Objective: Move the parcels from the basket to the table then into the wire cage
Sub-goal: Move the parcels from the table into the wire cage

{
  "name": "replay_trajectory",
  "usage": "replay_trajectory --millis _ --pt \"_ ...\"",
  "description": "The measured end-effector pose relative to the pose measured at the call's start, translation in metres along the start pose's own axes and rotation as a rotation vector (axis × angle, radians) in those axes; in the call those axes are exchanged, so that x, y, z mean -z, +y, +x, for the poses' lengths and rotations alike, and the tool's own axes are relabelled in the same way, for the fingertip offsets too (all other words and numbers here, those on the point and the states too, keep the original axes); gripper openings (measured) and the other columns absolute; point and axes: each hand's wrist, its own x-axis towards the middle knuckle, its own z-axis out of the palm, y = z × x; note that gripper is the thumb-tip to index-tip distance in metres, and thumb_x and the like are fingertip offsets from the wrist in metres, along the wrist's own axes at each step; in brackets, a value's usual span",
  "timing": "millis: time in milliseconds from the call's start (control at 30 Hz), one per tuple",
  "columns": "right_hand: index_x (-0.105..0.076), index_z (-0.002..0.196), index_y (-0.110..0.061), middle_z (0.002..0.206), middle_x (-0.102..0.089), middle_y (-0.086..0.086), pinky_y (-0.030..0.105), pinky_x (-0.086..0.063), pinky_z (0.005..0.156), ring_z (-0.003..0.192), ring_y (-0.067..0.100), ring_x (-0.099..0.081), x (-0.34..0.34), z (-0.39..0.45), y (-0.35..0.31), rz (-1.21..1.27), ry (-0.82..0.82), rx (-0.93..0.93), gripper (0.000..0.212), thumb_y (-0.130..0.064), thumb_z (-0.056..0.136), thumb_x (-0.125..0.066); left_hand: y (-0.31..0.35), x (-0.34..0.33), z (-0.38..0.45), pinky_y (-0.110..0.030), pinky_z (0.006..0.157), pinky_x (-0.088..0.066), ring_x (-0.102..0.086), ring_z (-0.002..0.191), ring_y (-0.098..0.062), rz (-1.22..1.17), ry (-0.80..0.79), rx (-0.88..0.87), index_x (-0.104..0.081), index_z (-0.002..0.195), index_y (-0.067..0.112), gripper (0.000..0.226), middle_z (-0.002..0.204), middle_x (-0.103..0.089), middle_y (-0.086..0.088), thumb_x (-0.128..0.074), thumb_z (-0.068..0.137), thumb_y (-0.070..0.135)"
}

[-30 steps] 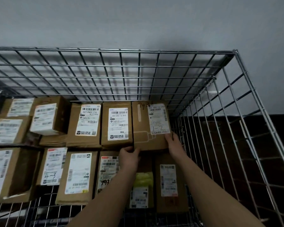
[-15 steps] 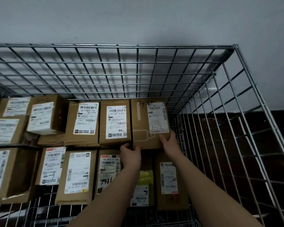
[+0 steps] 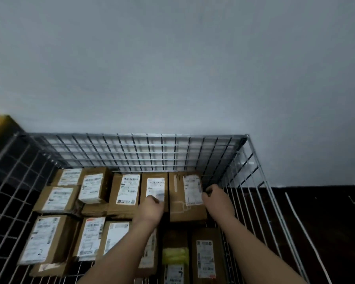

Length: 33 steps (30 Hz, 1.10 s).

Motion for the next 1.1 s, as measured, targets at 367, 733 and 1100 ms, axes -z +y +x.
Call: replay_trajectory --millis 367,733,1100 --pt "-0.056 0.117 -0.014 0.119 -0.059 0.006 0.035 -0.045 0.087 0.112 0.026 -0.053 0.178 -0.144 -0.179 -0.252 0.249 0.442 0.029 -0.028 0.093 -0.046 0.109 0.21 -0.162 -0.035 0.086 -0.043 -0.056 0.112 -0.028 0.703 0.46 -0.339 -0.046 0.121 0.015 0.037 0.123 -0.056 -0.008 -0.043 0.094 0.039" --pt "-0.057 0.116 -0.014 0.121 -0.059 0.006 0.035 -0.043 0.088 0.114 0.027 -0.052 0.189 -0.29 -0.331 -0.377 0.354 0.777 0.03 -0.028 0.091 -0.047 0.027 0.38 -0.286 -0.036 0.085 -0.044 -0.055 0.11 -0.029 0.594 0.723 -0.227 -0.047 0.12 0.015 0.035 0.121 -0.055 -0.01 -0.043 0.092 0.036" --pt "-0.055 0.121 -0.014 0.122 -0.058 0.008 0.036 -0.044 0.088 0.114 0.027 -0.054 0.041 -0.422 -0.455 -0.406 0.293 0.867 0.034 -0.031 0.092 -0.048 -0.161 0.511 -0.338 -0.033 0.071 -0.04 -0.058 0.104 -0.028 0.631 0.791 -0.159 -0.047 0.12 0.014 0.035 0.118 -0.057 -0.009 -0.043 0.094 0.038"
